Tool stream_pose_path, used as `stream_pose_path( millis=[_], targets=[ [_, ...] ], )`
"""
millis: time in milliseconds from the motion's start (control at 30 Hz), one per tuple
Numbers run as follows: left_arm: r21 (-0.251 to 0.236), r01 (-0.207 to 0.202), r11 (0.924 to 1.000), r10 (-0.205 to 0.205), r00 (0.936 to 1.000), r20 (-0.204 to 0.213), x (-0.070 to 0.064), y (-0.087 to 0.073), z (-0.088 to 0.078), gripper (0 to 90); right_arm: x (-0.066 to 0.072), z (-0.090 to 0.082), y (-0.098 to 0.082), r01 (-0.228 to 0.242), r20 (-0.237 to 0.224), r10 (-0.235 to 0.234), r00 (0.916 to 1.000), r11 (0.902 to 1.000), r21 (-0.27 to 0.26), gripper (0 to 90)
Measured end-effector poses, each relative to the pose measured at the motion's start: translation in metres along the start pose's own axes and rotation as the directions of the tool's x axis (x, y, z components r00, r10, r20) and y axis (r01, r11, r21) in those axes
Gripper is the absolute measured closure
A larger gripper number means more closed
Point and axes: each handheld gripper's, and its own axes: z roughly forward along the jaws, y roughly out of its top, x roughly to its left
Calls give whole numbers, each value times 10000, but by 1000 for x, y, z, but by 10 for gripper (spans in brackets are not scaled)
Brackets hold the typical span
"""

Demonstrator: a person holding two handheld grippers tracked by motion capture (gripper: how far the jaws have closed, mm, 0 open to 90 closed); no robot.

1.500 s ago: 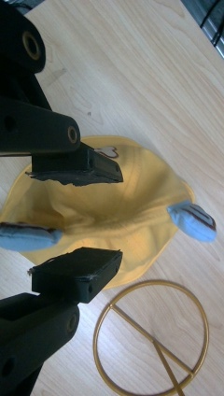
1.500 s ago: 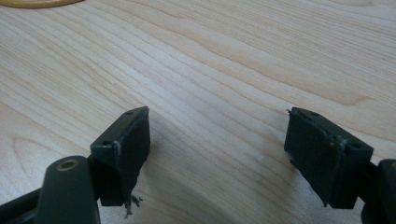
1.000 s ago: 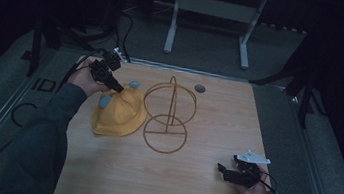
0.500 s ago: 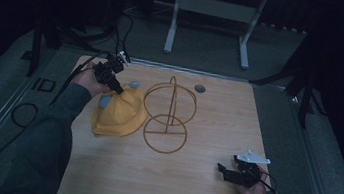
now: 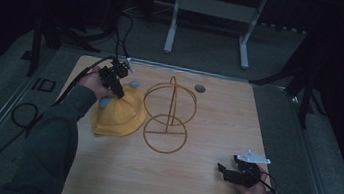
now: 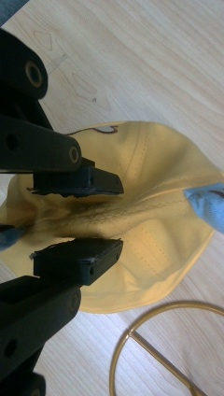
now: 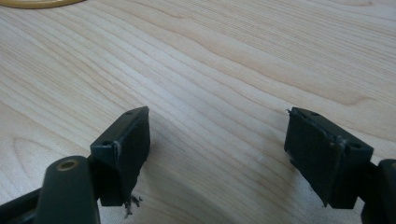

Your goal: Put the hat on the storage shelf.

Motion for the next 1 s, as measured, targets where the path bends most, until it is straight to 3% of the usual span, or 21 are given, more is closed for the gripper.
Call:
stream_pose_path(
  millis=[133,167,267,500,700,1000],
  targets=[
    [72,-135,9999,135,9998,-112,-1,0,1,774,0,0,0,-1,-1,1,10000,10000,-1,221],
    [44,-217,9998,218,9993,-309,-2,0,0,801,0,0,0,1,-1,-1,10000,10000,-1,221],
    [115,-354,9993,357,9989,-310,-2,-2,-1,831,0,0,0,2,-2,-2,10000,10000,-2,221],
    [-25,-518,9987,518,9986,-140,0,-6,-9,838,0,0,0,8,6,-8,10000,10000,3,221],
    [-543,-649,9964,649,9979,-16,-1,-11,-21,838,0,0,0,6,7,-6,10000,10000,3,221],
    [-626,-726,9954,717,9973,-159,3,-20,-33,837,0,0,0,11,11,-11,10000,10000,3,221]
  ],
)
